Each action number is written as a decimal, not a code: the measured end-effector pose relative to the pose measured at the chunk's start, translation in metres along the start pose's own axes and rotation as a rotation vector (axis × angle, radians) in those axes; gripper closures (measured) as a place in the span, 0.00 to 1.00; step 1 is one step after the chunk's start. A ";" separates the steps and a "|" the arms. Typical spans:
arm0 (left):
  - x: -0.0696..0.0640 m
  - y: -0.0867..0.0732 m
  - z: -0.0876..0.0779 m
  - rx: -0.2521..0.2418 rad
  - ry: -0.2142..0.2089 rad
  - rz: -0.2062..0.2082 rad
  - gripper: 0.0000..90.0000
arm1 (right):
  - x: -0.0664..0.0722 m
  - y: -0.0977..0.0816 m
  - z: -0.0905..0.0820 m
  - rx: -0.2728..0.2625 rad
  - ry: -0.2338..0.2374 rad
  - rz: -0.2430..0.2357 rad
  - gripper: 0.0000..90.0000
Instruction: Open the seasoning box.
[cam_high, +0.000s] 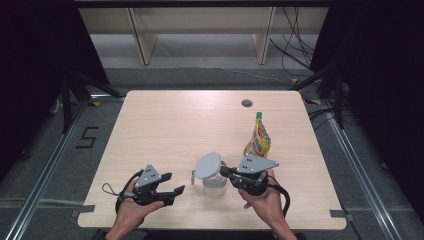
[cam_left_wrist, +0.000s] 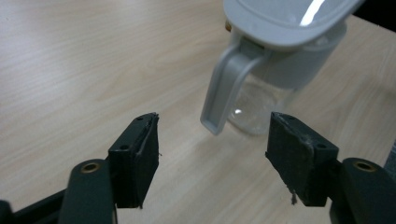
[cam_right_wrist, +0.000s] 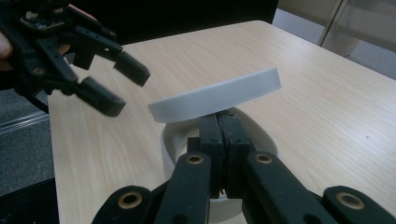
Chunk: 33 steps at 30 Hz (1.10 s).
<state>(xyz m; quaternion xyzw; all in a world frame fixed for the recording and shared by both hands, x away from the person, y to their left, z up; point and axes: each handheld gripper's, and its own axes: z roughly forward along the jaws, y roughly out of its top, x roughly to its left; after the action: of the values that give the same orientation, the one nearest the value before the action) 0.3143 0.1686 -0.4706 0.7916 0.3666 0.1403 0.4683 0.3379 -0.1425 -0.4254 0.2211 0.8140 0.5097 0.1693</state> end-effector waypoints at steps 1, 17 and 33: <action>-0.001 -0.002 0.000 -0.002 0.002 0.005 0.35 | 0.001 0.000 0.000 0.003 -0.003 0.010 1.00; -0.004 -0.028 -0.013 0.050 0.031 0.007 0.26 | 0.008 0.012 0.007 -0.013 0.018 -0.025 1.00; -0.003 -0.035 -0.008 0.099 0.053 0.012 0.24 | 0.024 0.025 0.025 -0.022 0.055 -0.061 0.99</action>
<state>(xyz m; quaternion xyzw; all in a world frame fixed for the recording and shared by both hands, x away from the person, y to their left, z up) 0.2916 0.1817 -0.4949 0.8121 0.3806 0.1458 0.4176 0.3344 -0.1017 -0.4147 0.1802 0.8191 0.5192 0.1646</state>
